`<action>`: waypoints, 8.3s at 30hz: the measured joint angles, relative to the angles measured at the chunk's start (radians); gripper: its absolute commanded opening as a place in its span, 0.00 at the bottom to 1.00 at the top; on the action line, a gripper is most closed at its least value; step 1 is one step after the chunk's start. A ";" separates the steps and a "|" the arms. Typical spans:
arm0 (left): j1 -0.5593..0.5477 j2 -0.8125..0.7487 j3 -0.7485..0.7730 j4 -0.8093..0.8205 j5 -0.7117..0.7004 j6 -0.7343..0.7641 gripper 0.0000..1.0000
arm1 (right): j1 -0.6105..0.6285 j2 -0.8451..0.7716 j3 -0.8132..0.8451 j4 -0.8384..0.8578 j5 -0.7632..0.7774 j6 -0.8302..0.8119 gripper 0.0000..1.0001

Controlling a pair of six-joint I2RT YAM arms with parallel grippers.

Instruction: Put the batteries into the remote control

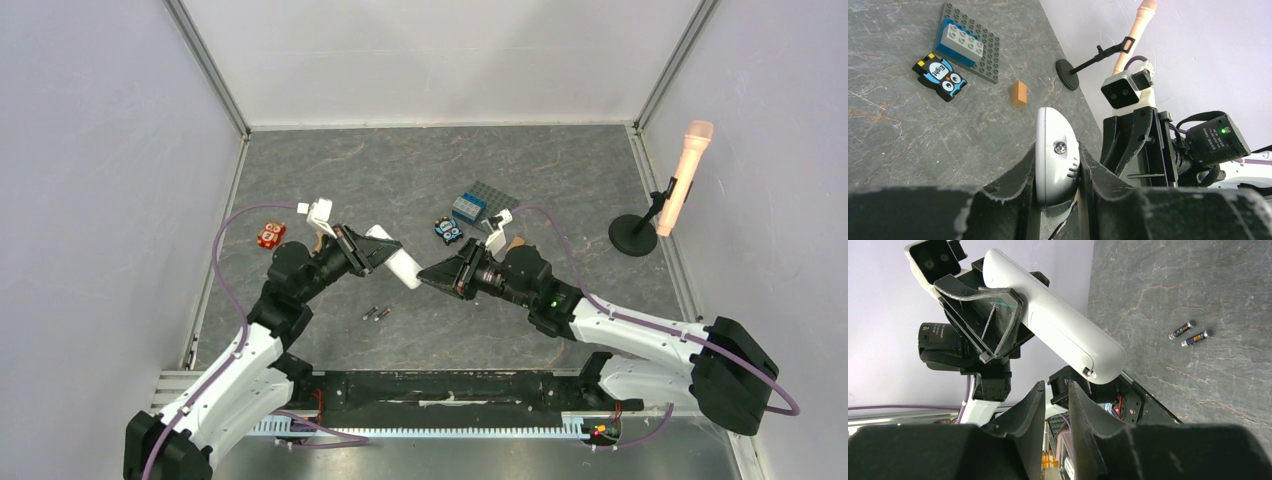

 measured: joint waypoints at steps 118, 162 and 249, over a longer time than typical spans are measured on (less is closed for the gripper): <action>0.003 0.053 -0.023 -0.040 0.000 -0.034 0.02 | 0.000 0.127 -0.080 0.161 -0.028 0.003 0.20; 0.007 0.005 -0.045 -0.001 0.000 -0.040 0.02 | 0.006 0.133 -0.109 0.254 0.025 0.100 0.18; 0.002 -0.043 -0.043 -0.141 -0.079 0.002 0.02 | 0.040 0.194 -0.112 0.273 0.032 0.103 0.18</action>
